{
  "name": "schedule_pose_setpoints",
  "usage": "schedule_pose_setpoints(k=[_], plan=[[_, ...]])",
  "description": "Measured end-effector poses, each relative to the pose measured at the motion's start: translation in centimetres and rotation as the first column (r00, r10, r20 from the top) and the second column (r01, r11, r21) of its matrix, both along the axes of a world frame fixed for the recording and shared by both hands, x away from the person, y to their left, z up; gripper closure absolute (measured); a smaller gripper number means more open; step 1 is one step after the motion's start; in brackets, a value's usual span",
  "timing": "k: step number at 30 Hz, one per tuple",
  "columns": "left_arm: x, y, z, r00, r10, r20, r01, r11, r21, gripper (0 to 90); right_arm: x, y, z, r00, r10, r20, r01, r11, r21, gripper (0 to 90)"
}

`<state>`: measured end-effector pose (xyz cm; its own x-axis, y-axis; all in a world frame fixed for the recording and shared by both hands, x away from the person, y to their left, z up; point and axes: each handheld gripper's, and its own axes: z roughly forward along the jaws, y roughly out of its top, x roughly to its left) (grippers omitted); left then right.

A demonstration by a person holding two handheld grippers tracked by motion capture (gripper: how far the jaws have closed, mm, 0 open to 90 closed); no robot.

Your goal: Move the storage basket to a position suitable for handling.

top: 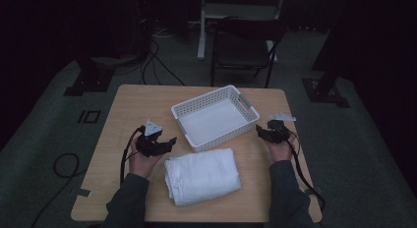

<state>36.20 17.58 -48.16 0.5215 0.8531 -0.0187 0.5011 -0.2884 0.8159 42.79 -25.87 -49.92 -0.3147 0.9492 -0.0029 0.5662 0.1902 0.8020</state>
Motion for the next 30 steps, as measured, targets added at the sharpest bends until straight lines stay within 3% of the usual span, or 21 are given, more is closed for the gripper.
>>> schedule_pose_setpoints(k=[14, 30], plan=[[0.7, -1.9, 0.5, 0.9994, -0.033, 0.010, 0.033, 0.9994, 0.007, 30.5, 1.5, 0.9, 1.1, 0.9997, -0.003, 0.026, 0.003, 1.000, -0.025, 47.6], [1.5, -3.7, 0.1, 0.9981, -0.060, -0.015, 0.060, 0.9982, 0.010, 30.4, 4.1, 1.2, 1.8, 0.9997, -0.020, 0.014, 0.020, 1.000, 0.000, 48.5]])
